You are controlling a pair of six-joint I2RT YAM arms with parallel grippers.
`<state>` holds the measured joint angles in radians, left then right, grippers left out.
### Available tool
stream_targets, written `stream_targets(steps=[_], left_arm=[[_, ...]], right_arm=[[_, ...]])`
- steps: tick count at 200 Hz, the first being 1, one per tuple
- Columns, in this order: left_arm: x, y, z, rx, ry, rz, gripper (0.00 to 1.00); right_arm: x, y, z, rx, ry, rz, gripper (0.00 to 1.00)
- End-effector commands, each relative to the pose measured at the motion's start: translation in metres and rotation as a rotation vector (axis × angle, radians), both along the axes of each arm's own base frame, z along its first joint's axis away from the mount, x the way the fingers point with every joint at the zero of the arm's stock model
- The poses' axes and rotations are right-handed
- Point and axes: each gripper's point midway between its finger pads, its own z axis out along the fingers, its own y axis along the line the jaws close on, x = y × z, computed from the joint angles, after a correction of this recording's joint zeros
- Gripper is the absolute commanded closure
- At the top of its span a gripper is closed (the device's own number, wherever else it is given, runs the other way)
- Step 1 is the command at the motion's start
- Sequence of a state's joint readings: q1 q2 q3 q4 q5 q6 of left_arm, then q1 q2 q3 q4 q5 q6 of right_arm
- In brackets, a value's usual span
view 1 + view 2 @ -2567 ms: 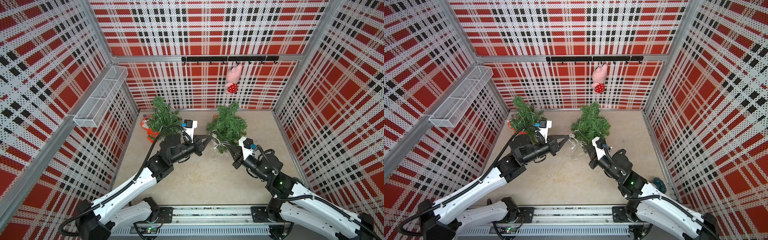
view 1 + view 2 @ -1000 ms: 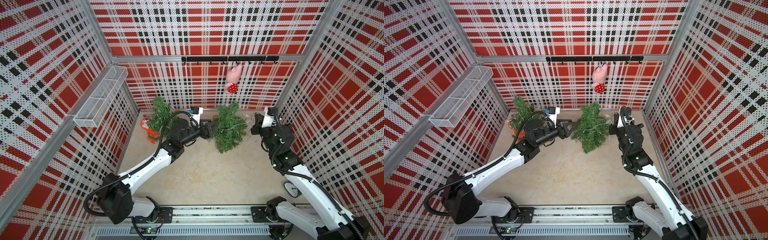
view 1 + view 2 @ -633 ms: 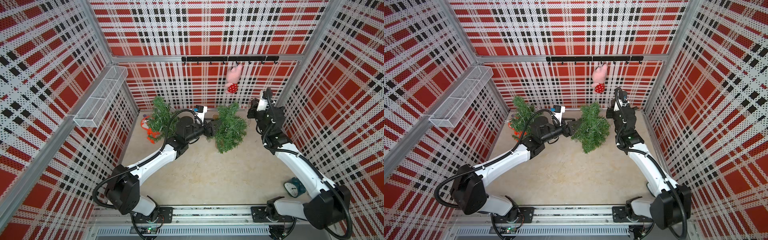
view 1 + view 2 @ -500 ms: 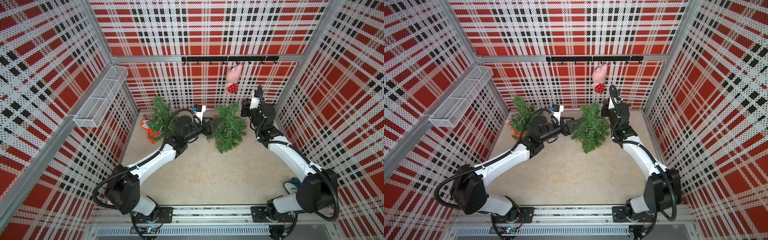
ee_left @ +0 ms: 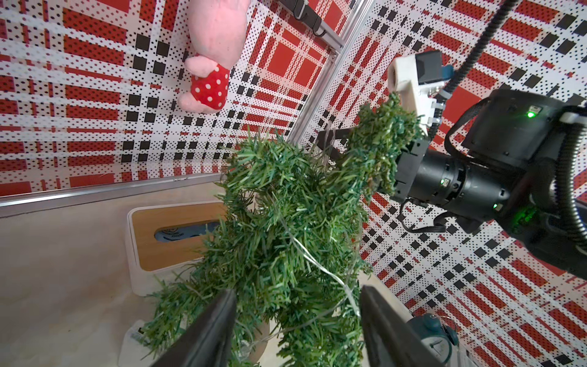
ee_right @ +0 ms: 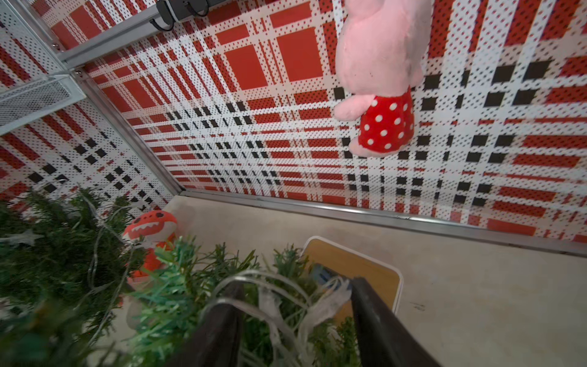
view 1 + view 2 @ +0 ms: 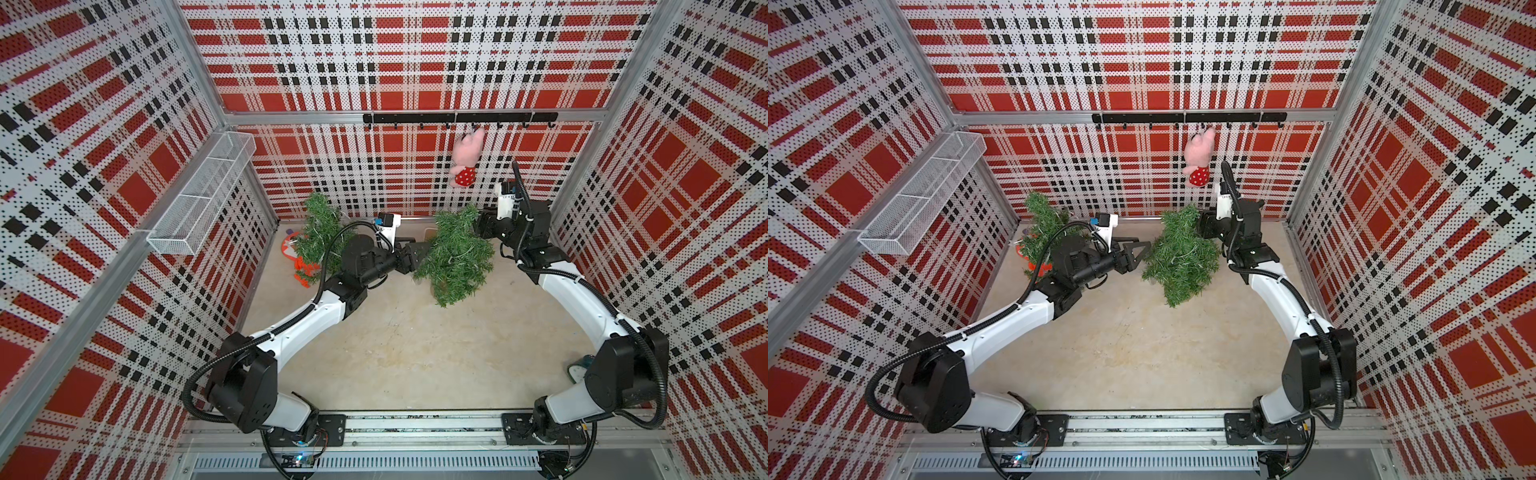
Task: Wrap string light around the christmas tree
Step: Wrap the light string around the Christmas tree.
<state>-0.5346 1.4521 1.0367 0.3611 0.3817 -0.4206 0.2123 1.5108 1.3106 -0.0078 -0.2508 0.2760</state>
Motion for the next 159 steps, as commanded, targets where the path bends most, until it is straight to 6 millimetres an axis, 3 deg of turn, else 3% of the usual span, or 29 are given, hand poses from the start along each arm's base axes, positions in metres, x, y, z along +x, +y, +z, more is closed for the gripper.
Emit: stream_targets(steps=[1,41,81,159], left_arm=[[-0.004,0.008,0.019,-0.035,-0.047,-0.001,0.35],[-0.007,0.015,0.022,-0.047,-0.045,0.011,0.35],[-0.009,0.017,0.023,-0.053,-0.041,0.014,0.35],[-0.015,0.026,0.023,-0.038,-0.042,0.043,0.36]], right_arm=[[-0.020,0.002,-0.010,-0.007,0.121,0.067,0.37],[-0.037,-0.010,-0.011,-0.052,0.248,0.053,0.30],[-0.047,-0.028,-0.025,-0.158,0.354,-0.014,0.28],[-0.067,-0.043,0.003,-0.081,0.265,-0.048,0.27]])
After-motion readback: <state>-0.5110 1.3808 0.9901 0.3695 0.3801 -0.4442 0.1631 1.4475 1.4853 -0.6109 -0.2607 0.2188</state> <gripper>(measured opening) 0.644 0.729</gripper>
